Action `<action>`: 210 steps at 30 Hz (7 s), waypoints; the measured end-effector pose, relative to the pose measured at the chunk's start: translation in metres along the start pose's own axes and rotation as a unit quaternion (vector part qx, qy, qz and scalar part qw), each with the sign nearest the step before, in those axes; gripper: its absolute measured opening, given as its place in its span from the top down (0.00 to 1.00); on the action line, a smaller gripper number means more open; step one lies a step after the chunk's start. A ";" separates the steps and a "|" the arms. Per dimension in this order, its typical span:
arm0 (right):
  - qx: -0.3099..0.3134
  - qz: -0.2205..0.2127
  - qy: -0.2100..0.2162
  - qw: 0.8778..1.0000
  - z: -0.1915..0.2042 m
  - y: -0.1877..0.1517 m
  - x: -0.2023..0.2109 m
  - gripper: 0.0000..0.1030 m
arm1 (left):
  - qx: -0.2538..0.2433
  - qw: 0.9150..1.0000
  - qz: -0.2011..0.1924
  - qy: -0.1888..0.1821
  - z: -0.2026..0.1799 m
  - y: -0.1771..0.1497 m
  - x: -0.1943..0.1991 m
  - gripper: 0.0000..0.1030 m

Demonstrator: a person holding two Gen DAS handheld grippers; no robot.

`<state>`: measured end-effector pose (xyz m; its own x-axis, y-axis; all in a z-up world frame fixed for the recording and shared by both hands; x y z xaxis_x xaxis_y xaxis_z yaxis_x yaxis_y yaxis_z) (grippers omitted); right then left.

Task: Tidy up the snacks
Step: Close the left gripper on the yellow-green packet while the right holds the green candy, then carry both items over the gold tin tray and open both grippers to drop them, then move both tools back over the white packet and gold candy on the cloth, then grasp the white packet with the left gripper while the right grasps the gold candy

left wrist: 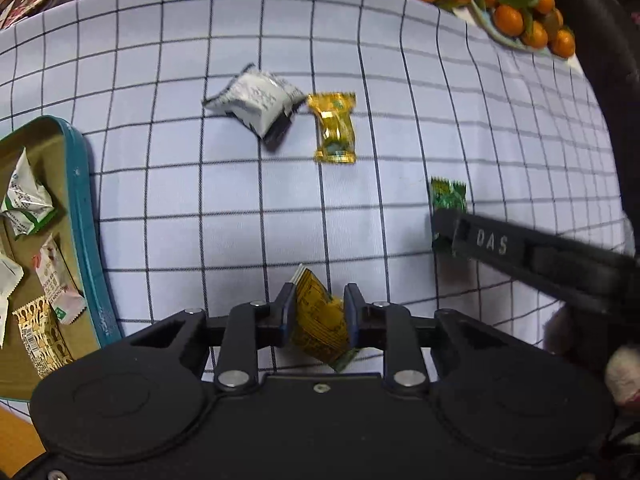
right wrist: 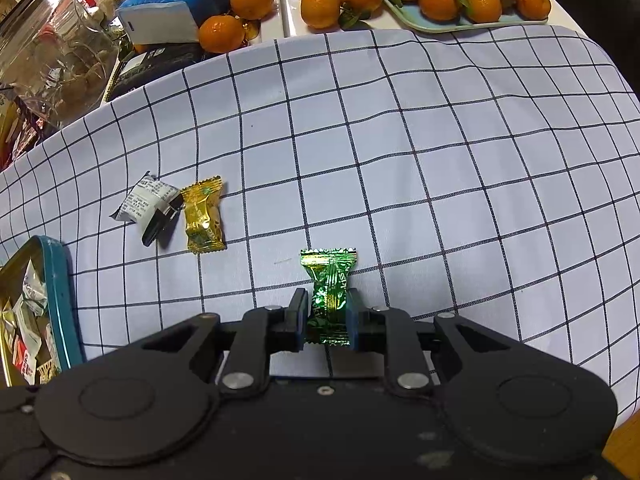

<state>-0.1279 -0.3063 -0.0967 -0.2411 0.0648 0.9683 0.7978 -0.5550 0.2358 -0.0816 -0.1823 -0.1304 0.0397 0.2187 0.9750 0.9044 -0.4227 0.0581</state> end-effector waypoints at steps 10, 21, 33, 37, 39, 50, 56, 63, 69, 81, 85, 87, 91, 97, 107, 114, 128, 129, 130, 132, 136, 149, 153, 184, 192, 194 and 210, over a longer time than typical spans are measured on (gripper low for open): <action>-0.009 0.000 0.007 1.000 -0.010 -0.003 0.003 0.79 | 0.004 1.000 0.007 -0.005 0.014 0.007 0.019 0.67; -0.020 -0.002 0.006 1.000 -0.021 -0.007 0.006 0.79 | -0.047 0.999 -0.001 -0.010 -0.006 -0.013 0.024 0.54; -0.017 -0.003 0.010 1.000 -0.020 -0.008 0.008 0.79 | -0.066 0.997 -0.014 0.034 -0.013 -0.012 0.009 0.43; -0.021 -0.005 0.010 1.000 -0.023 -0.007 0.009 0.79 | -0.066 0.997 -0.005 0.043 -0.012 -0.012 0.001 0.42; -0.022 -0.005 0.009 1.000 -0.023 -0.007 0.009 0.79 | -0.070 0.996 -0.008 0.047 -0.011 -0.012 0.001 0.42; -0.035 -0.023 0.028 0.999 -0.002 0.009 0.020 0.79 | -0.017 0.999 -0.033 0.005 0.008 0.013 0.029 0.49; -0.023 -0.030 0.025 0.999 0.022 0.018 0.021 0.79 | 0.032 0.996 -0.079 0.008 0.044 0.037 0.068 0.49; 0.007 -0.041 0.045 0.998 0.069 0.024 0.028 0.79 | 0.097 0.986 -0.131 0.036 0.097 0.060 0.106 0.49; 0.045 -0.055 0.082 0.994 0.124 0.025 0.038 0.79 | 0.155 0.974 -0.152 0.065 0.145 0.068 0.124 0.49; 0.164 -0.054 0.145 0.974 0.227 -0.002 0.041 0.79 | 0.246 0.949 -0.155 0.126 0.255 0.044 0.138 0.49; 0.194 -0.056 0.172 0.964 0.257 -0.013 0.046 0.79 | 0.268 0.941 -0.150 0.140 0.281 0.034 0.139 0.49; 0.209 -0.059 0.184 0.959 0.270 -0.017 0.048 0.79 | 0.276 0.938 -0.149 0.147 0.292 0.031 0.137 0.49; 0.234 -0.059 0.199 0.950 0.292 -0.024 0.045 0.79 | 0.293 0.934 -0.143 0.150 0.309 0.024 0.135 0.49; 0.253 -0.050 0.205 0.944 0.308 -0.033 0.036 0.79 | 0.303 0.930 -0.144 0.150 0.324 0.020 0.135 0.46; 0.294 -0.053 0.233 0.925 0.323 -0.046 0.039 0.77 | 0.309 0.932 -0.141 0.128 0.321 0.021 0.135 0.46; 0.308 -0.062 0.229 0.921 0.327 -0.049 0.041 0.67 | 0.298 0.939 -0.127 0.118 0.306 0.022 0.128 0.46; 0.268 -0.056 0.158 0.949 0.290 -0.031 0.027 0.56 | 0.262 0.952 -0.125 0.098 0.257 0.030 0.127 0.46; 0.267 -0.056 0.154 0.950 0.287 -0.031 0.026 0.56 | 0.258 0.953 -0.126 0.096 0.251 0.031 0.127 0.46; 0.265 -0.055 0.150 0.951 0.284 -0.030 0.025 0.56 | 0.253 0.954 -0.128 0.094 0.245 0.033 0.129 0.46; 0.260 -0.053 0.140 0.954 0.277 -0.029 0.024 0.56 | 0.235 0.958 -0.135 0.094 0.232 0.035 0.131 0.46; 0.249 -0.054 0.123 0.959 0.260 -0.025 0.023 0.55 | 0.197 0.963 -0.148 0.109 0.207 0.038 0.132 0.46; 0.205 -0.040 0.045 0.977 0.178 -0.014 0.007 0.53 | 0.122 0.980 -0.128 0.088 0.144 0.035 0.113 0.46; 0.178 -0.032 0.024 0.983 0.149 -0.010 0.003 0.52 | 0.106 0.984 -0.120 0.078 0.125 0.037 0.104 0.46; 0.034 -0.063 -0.024 0.997 0.076 0.050 -0.030 0.54 | 0.119 0.988 -0.091 0.024 0.082 0.078 0.090 0.46; 0.030 -0.051 -0.014 0.998 0.073 0.046 -0.033 0.79 | 0.121 0.988 -0.089 0.026 0.082 0.078 0.088 0.46; 0.030 -0.048 -0.013 0.998 0.070 0.044 -0.032 0.79 | 0.119 0.989 -0.088 0.028 0.081 0.078 0.087 0.46; 0.066 -0.026 -0.020 0.997 0.028 0.006 -0.016 0.79 | 0.108 0.991 -0.069 0.024 0.061 0.079 0.068 0.47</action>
<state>-0.1040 -0.2876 -0.1087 -0.2644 0.1243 0.9564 0.8514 -0.4357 0.2921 0.0187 -0.1475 -0.0730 -0.1062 0.2179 0.9702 0.9700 -0.1918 0.1492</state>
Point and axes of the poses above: each gripper's, at about its wrist camera, not at the fingertips, and x roughly against the way its jaws point, z to its left, y to its top, the point moved 7 cm from there along -x, roughly the way its jaws point, and after that the axes turned 12 degrees about x, right-handed, at the moved point
